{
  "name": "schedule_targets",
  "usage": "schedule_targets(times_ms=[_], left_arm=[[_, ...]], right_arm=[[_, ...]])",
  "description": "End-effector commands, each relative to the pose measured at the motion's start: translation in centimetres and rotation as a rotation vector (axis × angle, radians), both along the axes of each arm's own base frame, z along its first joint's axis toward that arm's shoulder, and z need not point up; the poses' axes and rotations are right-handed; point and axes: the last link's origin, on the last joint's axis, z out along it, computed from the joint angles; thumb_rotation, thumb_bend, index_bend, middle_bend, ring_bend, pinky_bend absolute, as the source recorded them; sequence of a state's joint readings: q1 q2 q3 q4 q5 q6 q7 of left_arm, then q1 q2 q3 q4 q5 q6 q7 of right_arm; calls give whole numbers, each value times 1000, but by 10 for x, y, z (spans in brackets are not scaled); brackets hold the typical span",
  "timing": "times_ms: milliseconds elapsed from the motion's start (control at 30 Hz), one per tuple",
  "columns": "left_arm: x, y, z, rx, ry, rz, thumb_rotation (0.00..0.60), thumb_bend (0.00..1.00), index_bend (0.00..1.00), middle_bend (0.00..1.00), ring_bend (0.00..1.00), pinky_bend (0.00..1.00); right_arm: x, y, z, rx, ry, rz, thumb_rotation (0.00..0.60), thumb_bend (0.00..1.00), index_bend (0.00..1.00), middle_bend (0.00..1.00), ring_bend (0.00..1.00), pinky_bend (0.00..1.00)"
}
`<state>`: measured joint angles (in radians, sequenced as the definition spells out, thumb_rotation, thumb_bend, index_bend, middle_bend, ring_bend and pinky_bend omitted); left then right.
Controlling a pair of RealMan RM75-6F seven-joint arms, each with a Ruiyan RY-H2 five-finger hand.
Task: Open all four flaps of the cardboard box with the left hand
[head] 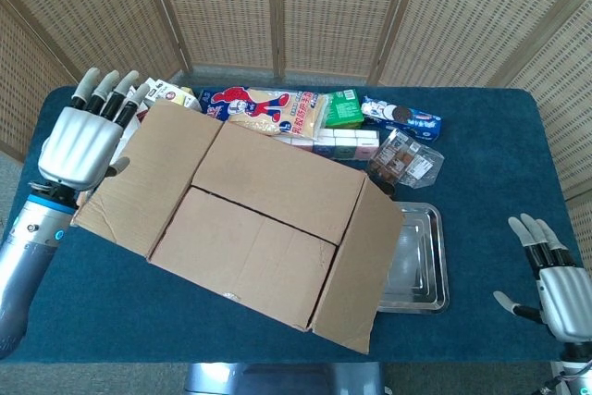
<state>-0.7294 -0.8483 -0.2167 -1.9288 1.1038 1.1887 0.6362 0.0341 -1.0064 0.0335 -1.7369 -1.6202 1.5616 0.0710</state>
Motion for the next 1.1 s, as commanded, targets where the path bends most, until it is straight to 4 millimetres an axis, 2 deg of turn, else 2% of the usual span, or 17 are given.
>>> schedule_targets(times_ms=[33,233,400,667,933,1100], left_arm=[[-12,0,-5,-24,1,18,600,102,0,0,0,0],[-26,-4,-24,-93,-47,32,600,103,0,0,0,0],[-41,-20,-45,-186,-116,26,600,102,0,0,0,0],[-60,-36,-56,-249,-168,10,600,103,0,0,0,0],[-54,-38,-67,-295,-224,-12,600,102,0,0,0,0],[-41,-36,-84,-319,-255,-38,600,103,0,0,0,0]], right_arm=[[0,0,-1,3,2,1,600,0,0,0,0,227],[0,-1,-3,5,8,-1,600,0,0,0,0,227],[-2,-2,-4,7,12,-7,600,0,0,0,0,227],[-2,-2,-7,14,21,-9,600,0,0,0,0,227],[-2,-2,-10,23,31,-11,600,0,0,0,0,227],[-1,-2,-13,32,35,-10,600,0,0,0,0,226]])
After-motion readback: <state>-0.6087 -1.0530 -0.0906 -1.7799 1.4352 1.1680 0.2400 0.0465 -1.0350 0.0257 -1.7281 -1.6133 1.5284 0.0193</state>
